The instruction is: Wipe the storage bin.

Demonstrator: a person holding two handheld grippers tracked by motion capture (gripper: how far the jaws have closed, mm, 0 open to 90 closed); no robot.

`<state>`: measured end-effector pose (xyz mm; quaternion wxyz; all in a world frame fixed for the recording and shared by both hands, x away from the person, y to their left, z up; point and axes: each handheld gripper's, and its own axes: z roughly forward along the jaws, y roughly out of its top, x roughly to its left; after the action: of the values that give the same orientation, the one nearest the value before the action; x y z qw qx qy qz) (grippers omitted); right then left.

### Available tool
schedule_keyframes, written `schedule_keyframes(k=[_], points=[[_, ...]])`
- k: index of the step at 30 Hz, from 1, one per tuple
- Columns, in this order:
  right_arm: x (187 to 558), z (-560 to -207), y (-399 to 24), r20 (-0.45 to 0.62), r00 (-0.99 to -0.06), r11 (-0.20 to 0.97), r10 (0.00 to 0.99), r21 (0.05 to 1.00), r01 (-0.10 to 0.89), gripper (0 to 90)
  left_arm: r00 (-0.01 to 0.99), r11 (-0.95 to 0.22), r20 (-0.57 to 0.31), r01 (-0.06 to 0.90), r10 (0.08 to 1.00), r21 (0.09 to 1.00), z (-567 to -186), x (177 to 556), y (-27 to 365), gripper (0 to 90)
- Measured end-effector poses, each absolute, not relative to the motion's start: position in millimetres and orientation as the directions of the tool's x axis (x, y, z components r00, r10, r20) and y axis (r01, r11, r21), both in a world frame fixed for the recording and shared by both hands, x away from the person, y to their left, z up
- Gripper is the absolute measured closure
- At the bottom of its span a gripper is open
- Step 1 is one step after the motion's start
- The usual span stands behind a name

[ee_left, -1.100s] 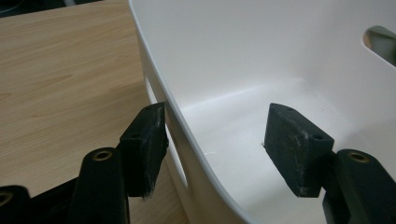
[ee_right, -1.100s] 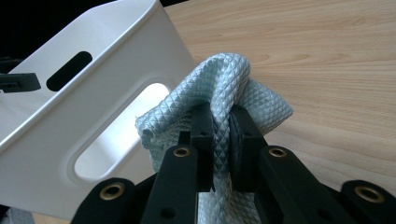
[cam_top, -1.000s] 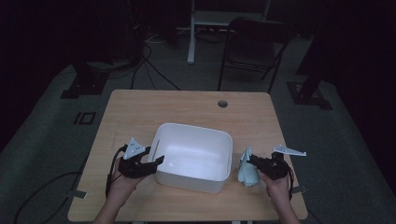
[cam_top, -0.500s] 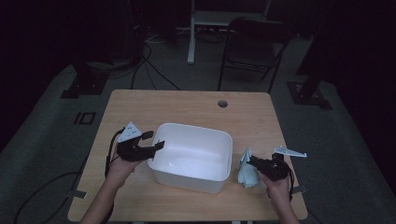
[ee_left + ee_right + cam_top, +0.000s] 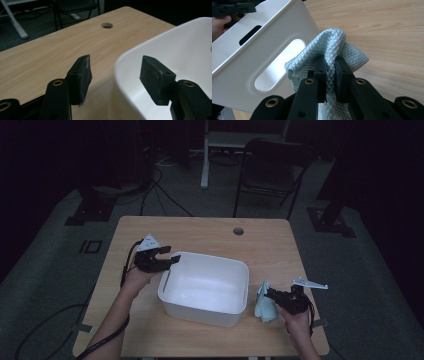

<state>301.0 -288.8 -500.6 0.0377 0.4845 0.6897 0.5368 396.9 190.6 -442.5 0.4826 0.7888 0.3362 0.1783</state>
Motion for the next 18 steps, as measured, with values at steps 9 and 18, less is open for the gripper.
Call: schedule_keyframes(k=[9, 18], points=[[302.0, -503.3, -289.8, 0.468, -0.522, -0.044, 0.713, 0.773, 0.633, 82.1, 0.763, -0.311, -0.053, 0.325, 0.644, 0.893, -449.1, 409.5, 184.0, 51.2], [302.7, -505.7, -290.4, 0.470, -0.519, -0.043, 0.714, 0.769, 0.637, 82.1, 0.791, -0.333, -0.057, 0.321, 0.609, 0.887, -450.4, 410.2, 181.0, 75.1]])
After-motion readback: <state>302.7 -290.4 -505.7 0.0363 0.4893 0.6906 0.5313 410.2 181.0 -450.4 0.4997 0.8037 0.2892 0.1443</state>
